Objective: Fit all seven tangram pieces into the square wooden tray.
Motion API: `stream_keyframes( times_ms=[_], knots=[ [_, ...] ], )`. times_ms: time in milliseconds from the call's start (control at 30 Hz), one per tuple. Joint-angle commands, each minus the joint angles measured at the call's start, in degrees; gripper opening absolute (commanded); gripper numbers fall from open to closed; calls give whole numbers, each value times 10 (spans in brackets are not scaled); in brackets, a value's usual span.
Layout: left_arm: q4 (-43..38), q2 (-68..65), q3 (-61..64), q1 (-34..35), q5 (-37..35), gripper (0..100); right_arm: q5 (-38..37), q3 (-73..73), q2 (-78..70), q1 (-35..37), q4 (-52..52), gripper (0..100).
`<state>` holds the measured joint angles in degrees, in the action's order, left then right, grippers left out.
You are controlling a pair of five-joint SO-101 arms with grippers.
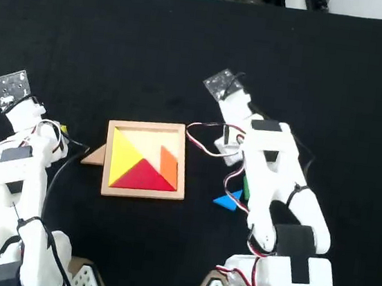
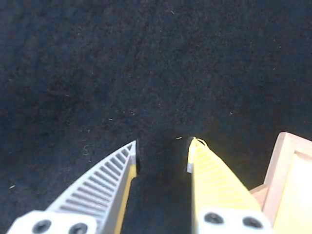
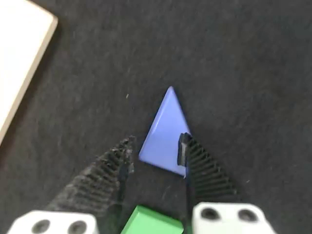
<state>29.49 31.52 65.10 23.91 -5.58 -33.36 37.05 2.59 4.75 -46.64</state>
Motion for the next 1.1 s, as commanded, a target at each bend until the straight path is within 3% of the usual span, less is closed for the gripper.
stream_keyframes(
  times_ms=[0, 533, 700, 1067],
  knots=[
    [-9, 18, -5, 4, 4, 173, -25, -31, 12, 8, -12, 145],
    [-9, 18, -6, 4, 4, 176, -28, -97, -94, -25, -15, 146],
    [-9, 18, -6, 4, 4, 176, -55, -98, -94, -23, -36, 248],
    [-10, 18, -6, 4, 4, 176, -68, -97, -92, -18, -38, 194]
  ],
)
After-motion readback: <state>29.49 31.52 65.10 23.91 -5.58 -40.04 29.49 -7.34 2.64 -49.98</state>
